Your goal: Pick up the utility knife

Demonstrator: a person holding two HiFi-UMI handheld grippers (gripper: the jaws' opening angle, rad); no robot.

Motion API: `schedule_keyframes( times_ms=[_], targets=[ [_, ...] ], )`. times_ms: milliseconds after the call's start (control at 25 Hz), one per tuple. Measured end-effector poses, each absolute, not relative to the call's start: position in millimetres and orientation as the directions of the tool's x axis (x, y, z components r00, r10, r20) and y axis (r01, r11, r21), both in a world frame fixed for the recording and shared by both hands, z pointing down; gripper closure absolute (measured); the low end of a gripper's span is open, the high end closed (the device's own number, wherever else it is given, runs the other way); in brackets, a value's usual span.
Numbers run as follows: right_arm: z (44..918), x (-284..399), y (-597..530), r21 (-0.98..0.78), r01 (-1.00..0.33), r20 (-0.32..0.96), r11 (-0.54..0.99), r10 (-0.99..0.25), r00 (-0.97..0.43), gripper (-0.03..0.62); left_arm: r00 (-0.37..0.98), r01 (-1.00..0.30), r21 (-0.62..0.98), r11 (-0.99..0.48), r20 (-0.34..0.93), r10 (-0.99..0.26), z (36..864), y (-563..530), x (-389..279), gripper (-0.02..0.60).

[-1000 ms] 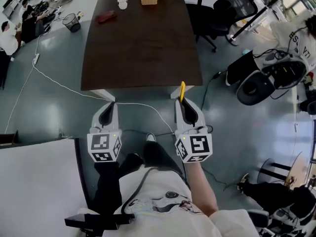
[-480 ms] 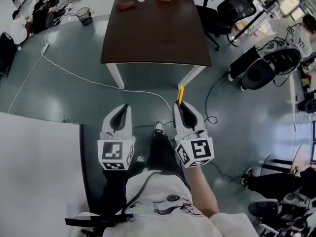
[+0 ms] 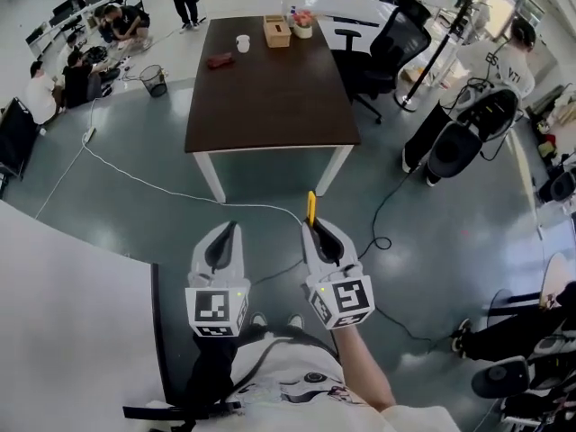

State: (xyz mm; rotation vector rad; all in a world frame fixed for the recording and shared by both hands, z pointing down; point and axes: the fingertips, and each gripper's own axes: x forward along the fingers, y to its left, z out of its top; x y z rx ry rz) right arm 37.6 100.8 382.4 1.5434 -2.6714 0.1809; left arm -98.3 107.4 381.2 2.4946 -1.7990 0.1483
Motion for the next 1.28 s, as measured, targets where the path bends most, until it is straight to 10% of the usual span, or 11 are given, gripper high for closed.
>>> schedule_keyframes(
  times_ms=[1280],
  targets=[
    [347.9, 63.3, 109.2, -0.007, -0.871, 0.002, 0.491, -0.871, -0.491, 0.549, 0.280, -0.959, -0.036, -0.281, 0.026, -0.960, 344.8, 102.7, -71.4, 0.584]
  ],
)
